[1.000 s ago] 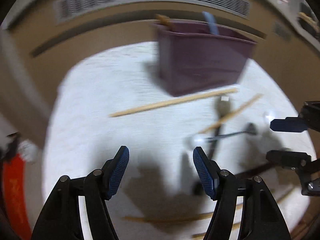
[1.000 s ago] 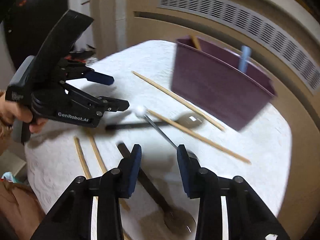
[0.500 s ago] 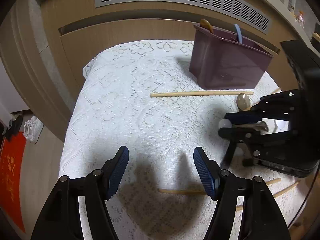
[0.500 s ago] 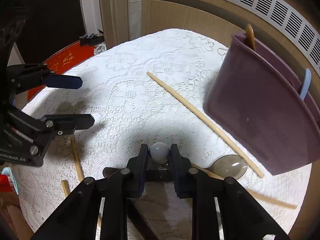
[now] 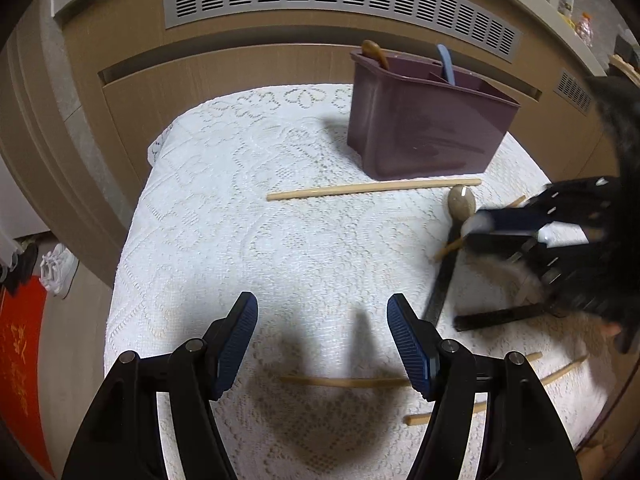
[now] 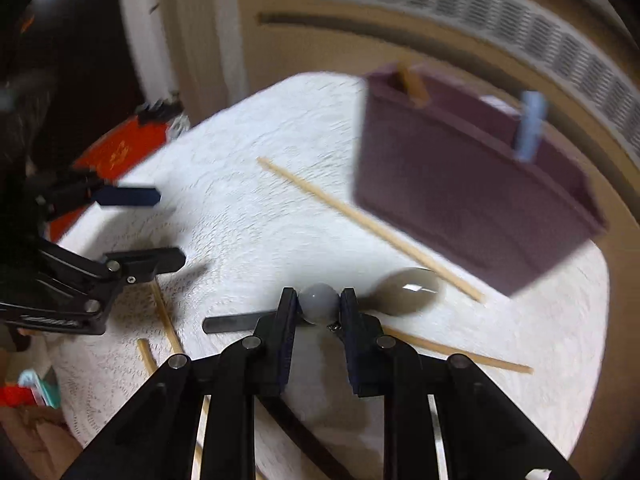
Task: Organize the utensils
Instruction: 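Lift the white-handled spoon with the right tool while the left tool grasps a wooden chopstick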
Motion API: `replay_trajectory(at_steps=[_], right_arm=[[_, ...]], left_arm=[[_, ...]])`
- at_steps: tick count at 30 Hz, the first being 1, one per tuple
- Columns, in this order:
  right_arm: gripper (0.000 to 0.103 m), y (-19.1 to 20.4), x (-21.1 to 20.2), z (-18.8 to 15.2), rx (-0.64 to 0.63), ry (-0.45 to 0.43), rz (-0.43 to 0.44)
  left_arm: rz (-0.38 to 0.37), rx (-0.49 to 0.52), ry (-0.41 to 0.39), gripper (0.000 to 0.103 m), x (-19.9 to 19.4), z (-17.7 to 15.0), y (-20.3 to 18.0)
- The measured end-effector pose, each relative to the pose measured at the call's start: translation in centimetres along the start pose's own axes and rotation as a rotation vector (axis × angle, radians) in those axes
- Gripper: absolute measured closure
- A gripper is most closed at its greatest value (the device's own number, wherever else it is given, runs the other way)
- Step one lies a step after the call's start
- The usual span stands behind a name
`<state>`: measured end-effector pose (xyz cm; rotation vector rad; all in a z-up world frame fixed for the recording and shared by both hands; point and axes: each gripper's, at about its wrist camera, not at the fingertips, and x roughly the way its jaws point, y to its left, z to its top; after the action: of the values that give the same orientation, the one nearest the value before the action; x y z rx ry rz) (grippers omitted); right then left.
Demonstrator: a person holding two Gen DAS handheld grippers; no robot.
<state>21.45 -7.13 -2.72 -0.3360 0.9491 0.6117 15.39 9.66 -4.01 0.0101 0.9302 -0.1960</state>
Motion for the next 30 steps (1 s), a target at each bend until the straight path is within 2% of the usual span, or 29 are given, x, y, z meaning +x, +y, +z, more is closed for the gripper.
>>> replay_trajectory(at_steps=[4,8,13,15,16,17,20,24,27,30], right_arm=[[0.083,-3.4,-4.7,-0.5,0.110,-0.086,-0.033],[0.083,-6.5,-8.3,-1.4,0.195,-0.146,-0.093],[0.083,-9.5,-11.1,-3.2,0.281,-0.183,-0.121],[0.083,-10.1,-11.4,-3.7,0.298,-0.188,-0.125],[0.083,-10.3,-11.6,-3.9,0.302,-0.190,-0.128],[0.083,-10.5,-11.8,-4.1,0.305,-0.194,-0.132],[0.083,-11.4,-12.6,-4.7,0.319,-0.210,-0.137],[0.083,-12.3,-13.4,-5.5,0.344,-0.230,-0.140],[0.083,-13.0,-13.9,-5.7,0.357,-0.238,-0.142],[0.083,-13.1,-14.2,-6.1,0.357,-0.246,-0.142]], left_arm=[[-0.030,0.013,0.002,0.035,0.0,0.4,-0.9],[-0.110,0.060,-0.004,0.035,0.3,1.3,-2.7],[-0.213,0.232,0.003,0.036,1.5,2.7,-7.3],[-0.254,0.301,0.028,0.046,2.4,3.4,-9.1],[-0.276,0.342,0.057,0.059,3.1,3.9,-10.4],[-0.289,0.369,0.081,0.068,3.7,4.2,-11.3],[-0.323,0.462,0.142,0.078,5.4,5.1,-14.5],[-0.356,0.568,0.206,0.081,7.2,6.2,-18.3],[-0.299,0.604,0.246,0.081,9.2,7.2,-20.4],[-0.282,0.613,0.279,0.082,9.9,7.7,-21.2]])
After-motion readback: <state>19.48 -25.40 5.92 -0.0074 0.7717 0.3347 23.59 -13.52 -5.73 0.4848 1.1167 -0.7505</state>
